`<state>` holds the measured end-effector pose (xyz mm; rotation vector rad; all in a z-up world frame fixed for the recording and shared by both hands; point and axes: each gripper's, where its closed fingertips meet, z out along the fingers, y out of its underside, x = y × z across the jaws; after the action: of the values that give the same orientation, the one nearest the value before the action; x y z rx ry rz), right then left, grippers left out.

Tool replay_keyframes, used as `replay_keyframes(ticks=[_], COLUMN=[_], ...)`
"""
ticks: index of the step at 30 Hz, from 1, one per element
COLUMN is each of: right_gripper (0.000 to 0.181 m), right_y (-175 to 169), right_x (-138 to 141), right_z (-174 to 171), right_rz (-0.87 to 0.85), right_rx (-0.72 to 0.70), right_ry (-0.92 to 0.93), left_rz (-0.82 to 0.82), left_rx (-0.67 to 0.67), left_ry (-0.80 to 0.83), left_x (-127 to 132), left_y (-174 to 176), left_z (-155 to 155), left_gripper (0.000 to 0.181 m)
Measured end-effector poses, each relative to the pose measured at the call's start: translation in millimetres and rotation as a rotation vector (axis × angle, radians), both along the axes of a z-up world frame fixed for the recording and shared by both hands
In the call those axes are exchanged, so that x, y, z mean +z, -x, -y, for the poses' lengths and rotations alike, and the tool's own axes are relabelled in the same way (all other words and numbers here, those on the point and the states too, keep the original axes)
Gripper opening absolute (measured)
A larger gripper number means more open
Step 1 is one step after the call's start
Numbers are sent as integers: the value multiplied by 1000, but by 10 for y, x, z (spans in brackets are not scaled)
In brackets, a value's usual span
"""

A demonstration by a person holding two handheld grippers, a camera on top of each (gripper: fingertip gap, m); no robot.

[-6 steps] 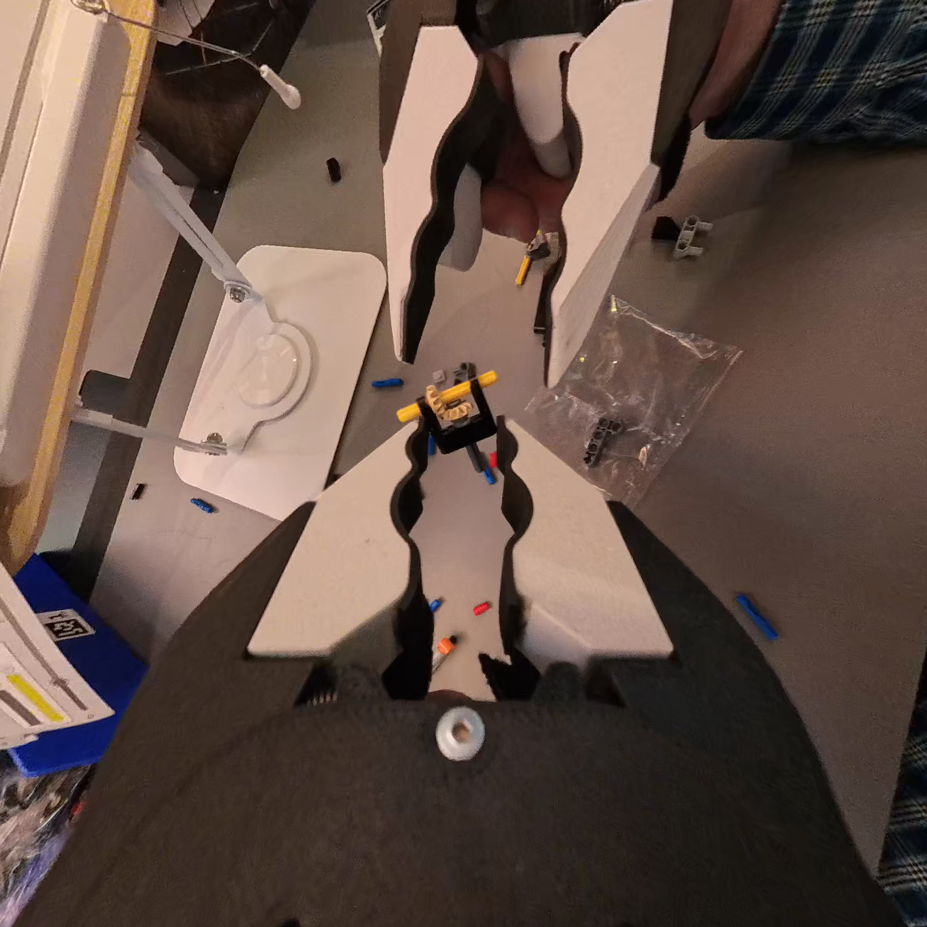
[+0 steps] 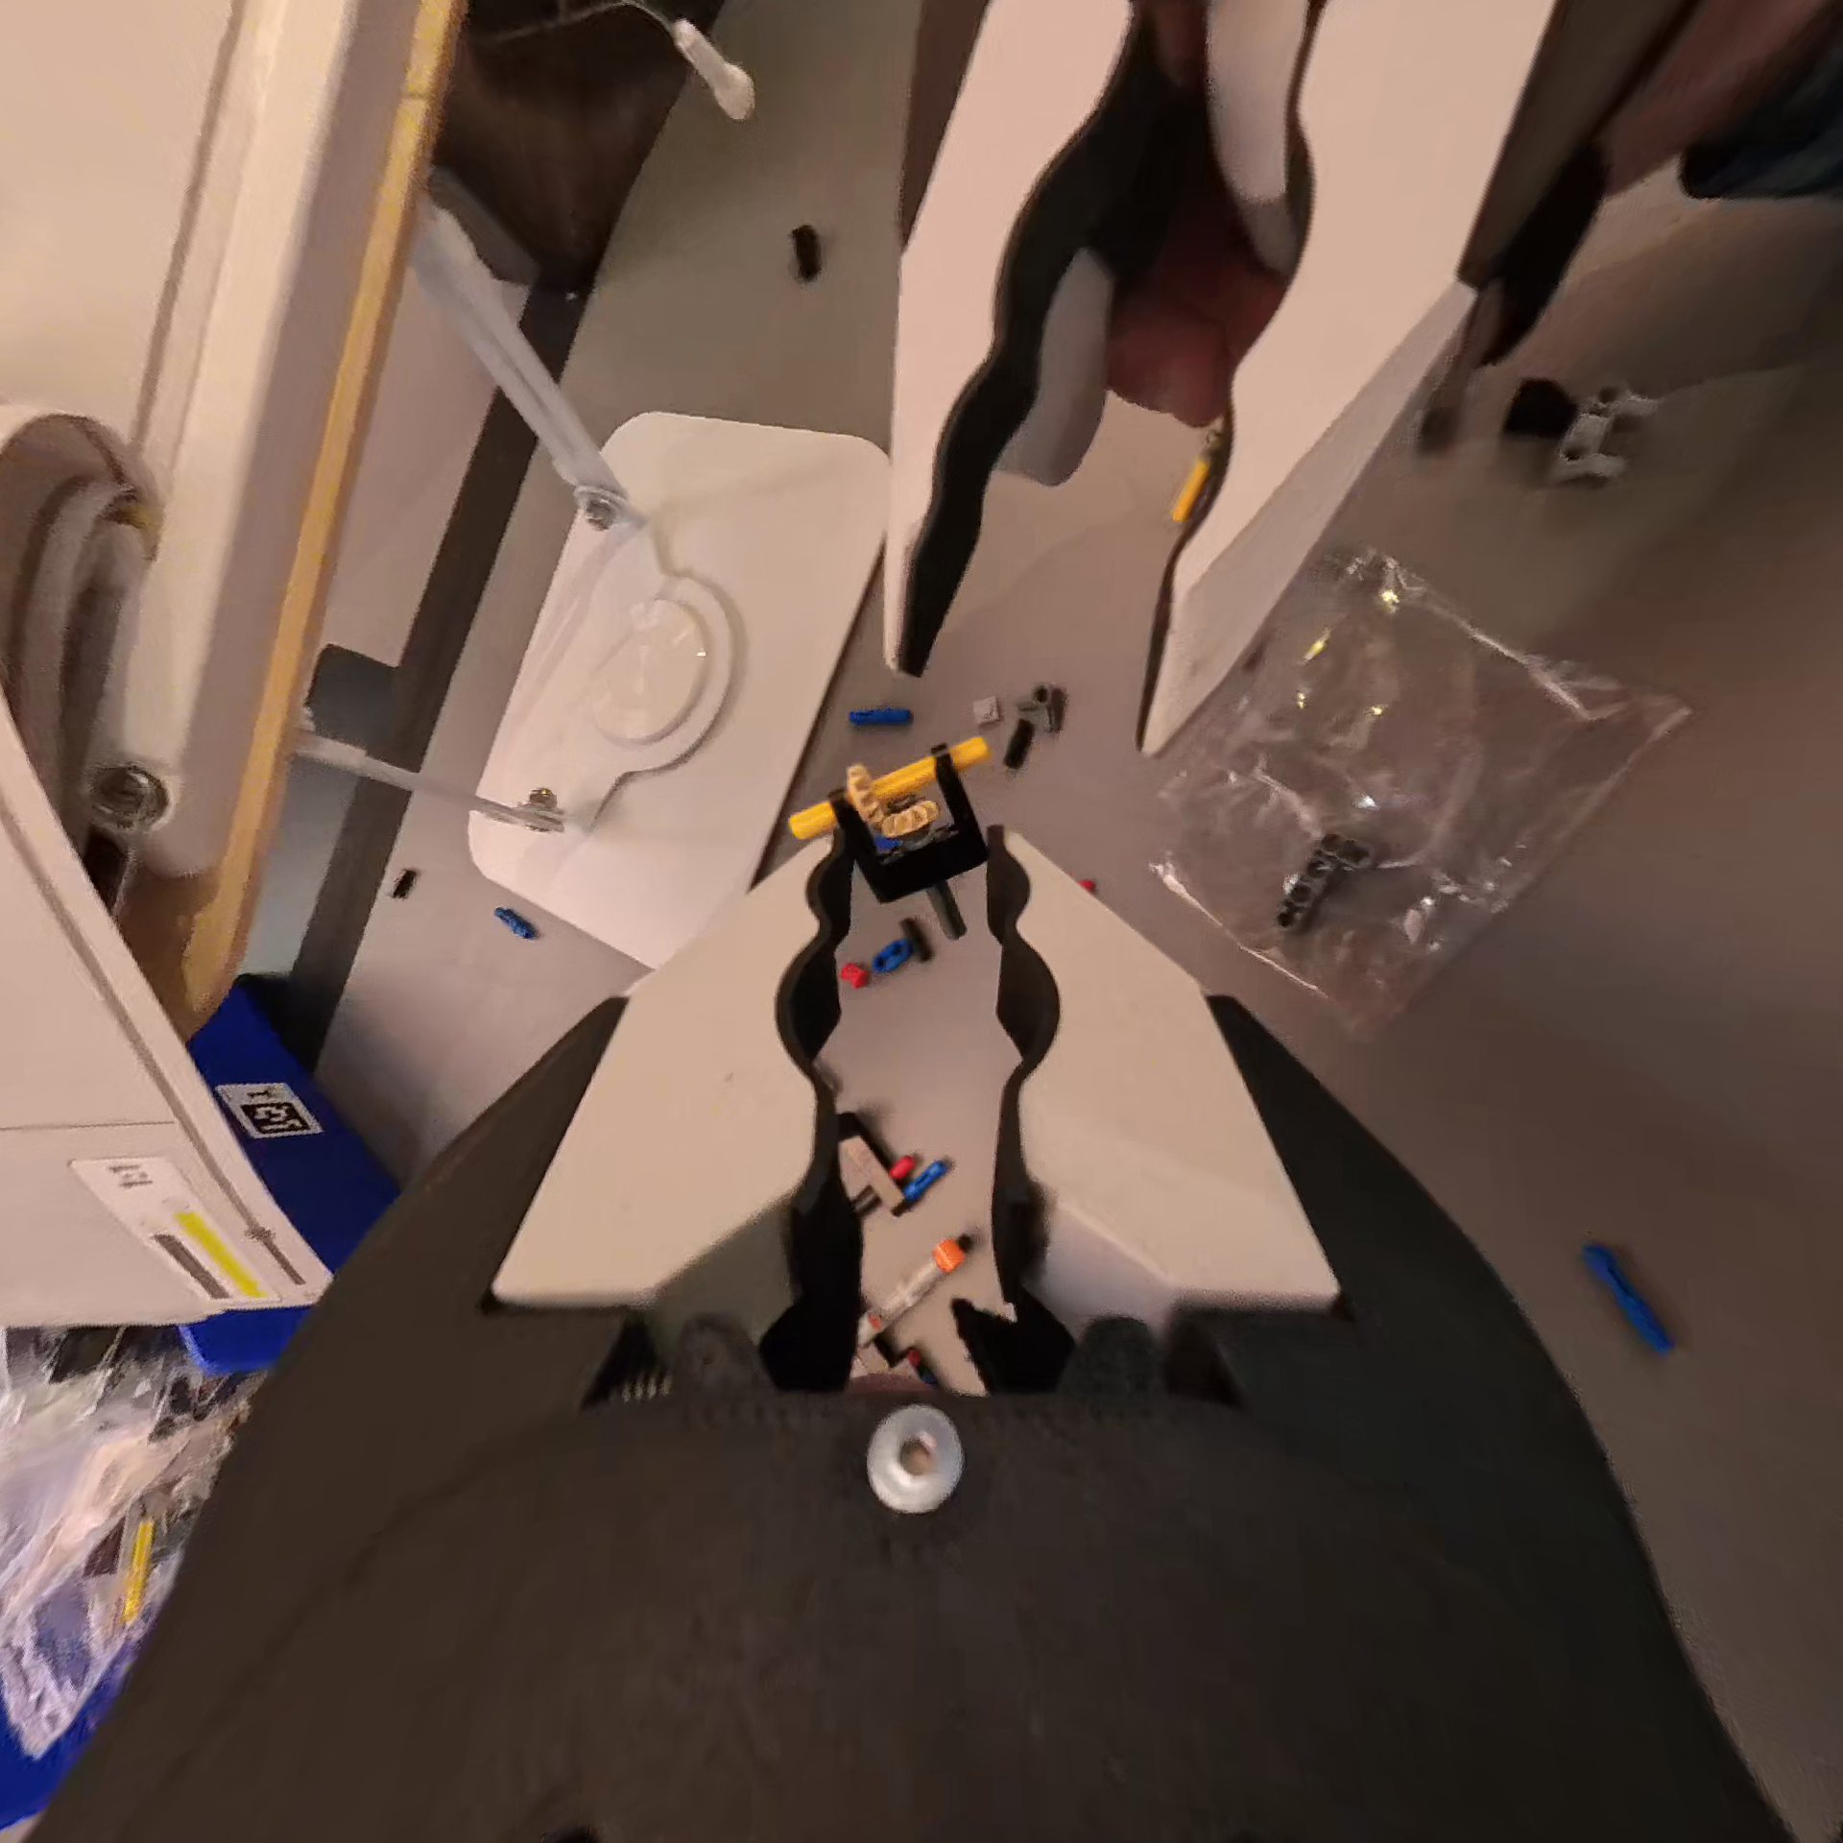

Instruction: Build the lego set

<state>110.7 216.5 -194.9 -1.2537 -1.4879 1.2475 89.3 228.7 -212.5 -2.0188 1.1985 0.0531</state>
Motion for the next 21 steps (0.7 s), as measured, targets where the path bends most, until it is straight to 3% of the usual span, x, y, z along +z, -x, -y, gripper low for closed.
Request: replay_keyframes(ticks=[10,21], right_gripper=[36,36], right_y=[-26,-86], right_x=[55,179], right_z=[-100,-140], right_rz=[-20,-81], right_rx=[-57,-59], right_ry=[-19,42], left_rz=[-29,-87], left_rx=[7,-72], left_ry=[-9,-49], left_x=[24,109], left_y=[-72,-149], left_z=[-83,-142], left_gripper=[24,24])
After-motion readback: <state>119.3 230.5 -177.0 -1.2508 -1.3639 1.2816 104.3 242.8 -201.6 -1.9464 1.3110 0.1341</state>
